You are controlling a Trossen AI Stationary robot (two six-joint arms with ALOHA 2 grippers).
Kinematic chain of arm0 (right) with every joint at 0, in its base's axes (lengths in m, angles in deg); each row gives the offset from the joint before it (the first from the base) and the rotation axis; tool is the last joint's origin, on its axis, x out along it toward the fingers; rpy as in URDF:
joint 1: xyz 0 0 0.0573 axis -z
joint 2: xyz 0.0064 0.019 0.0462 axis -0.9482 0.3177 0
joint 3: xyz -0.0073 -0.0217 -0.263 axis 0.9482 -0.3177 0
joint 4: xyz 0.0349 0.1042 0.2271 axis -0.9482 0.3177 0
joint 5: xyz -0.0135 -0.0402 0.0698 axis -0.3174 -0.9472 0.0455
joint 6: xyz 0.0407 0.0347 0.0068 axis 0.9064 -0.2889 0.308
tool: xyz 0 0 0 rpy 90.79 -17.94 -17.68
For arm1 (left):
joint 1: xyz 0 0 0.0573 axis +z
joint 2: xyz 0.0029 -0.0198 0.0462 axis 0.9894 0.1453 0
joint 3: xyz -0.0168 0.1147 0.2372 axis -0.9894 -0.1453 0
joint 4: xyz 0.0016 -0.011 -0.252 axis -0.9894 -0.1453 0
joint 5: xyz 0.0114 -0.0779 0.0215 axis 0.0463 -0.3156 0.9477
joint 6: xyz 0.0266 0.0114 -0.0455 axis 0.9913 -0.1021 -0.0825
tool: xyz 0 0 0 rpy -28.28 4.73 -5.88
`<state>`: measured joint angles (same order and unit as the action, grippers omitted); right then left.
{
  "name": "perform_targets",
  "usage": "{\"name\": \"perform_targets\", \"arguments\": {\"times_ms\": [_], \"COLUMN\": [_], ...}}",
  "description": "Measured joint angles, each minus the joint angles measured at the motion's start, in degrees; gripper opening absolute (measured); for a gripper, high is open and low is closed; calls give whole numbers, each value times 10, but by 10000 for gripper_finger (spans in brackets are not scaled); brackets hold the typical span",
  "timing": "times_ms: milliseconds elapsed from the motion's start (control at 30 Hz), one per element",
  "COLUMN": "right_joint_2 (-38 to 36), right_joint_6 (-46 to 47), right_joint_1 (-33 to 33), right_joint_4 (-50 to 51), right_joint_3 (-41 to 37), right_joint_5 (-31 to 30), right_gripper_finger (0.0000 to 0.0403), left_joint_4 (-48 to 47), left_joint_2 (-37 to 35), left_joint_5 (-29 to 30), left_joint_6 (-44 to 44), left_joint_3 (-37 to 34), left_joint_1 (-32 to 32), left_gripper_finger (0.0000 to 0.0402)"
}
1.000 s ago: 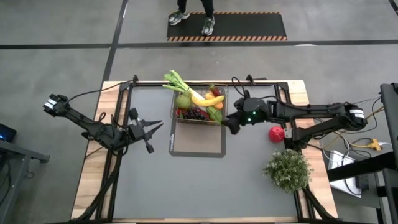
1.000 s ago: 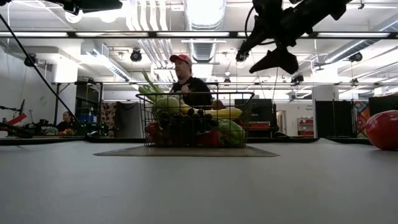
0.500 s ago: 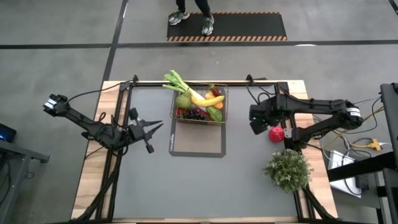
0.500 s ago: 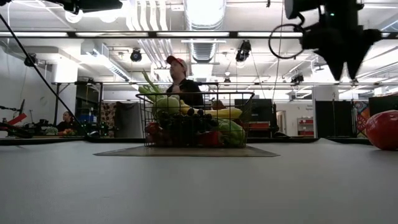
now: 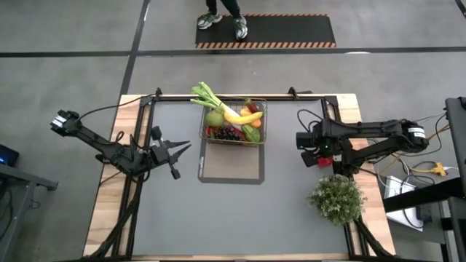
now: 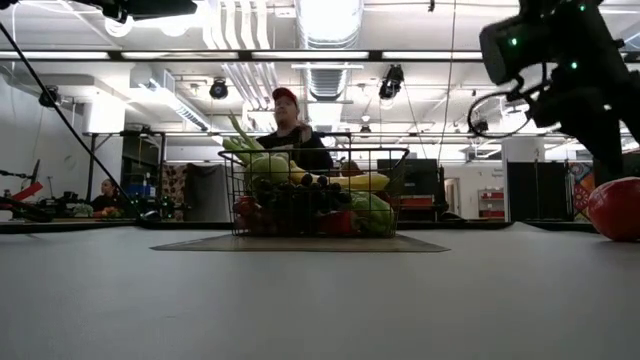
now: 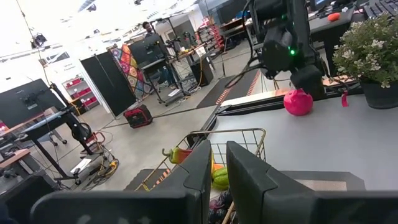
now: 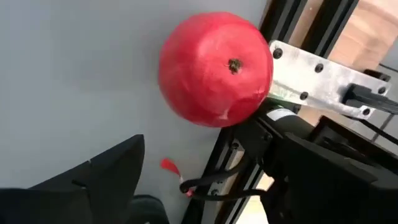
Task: Build produce basket
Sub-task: Put the apple into the wire basket
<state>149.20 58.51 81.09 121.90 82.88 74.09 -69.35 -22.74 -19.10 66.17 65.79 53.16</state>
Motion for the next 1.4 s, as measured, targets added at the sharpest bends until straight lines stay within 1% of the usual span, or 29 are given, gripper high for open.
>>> {"name": "perform_targets", "arguments": {"times_ms": [100, 233, 567, 700, 1067, 1167, 1400], "right_joint_2": [0, 0, 1, 10, 80, 102, 158], "right_joint_6": [0, 0, 23, 32, 26, 12, -21], "right_joint_1": [6, 11, 35, 44, 54, 54, 54], "right_joint_4": [-15, -46, -44, -43, -46, -48, -86], "right_joint_3": [-19, -20, -22, -25, -24, -21, -12], "right_joint_5": [1, 0, 0, 9, 10, 10, 23], "right_gripper_finger": [363, 364, 364, 364, 364, 364, 364], "left_joint_4": [0, -1, -1, -1, -1, -1, 0], "left_joint_2": [0, 0, 0, 0, 0, -1, -2], "left_joint_5": [0, 0, 0, 0, 0, 0, 0], "left_joint_6": [0, 0, 5, 5, 19, 28, 33], "left_joint_3": [0, 0, 0, 0, 0, 0, 0], "left_joint_1": [0, 0, 0, 0, 0, 0, 0], "left_gripper_finger": [31, 31, 31, 31, 31, 31, 31]}}
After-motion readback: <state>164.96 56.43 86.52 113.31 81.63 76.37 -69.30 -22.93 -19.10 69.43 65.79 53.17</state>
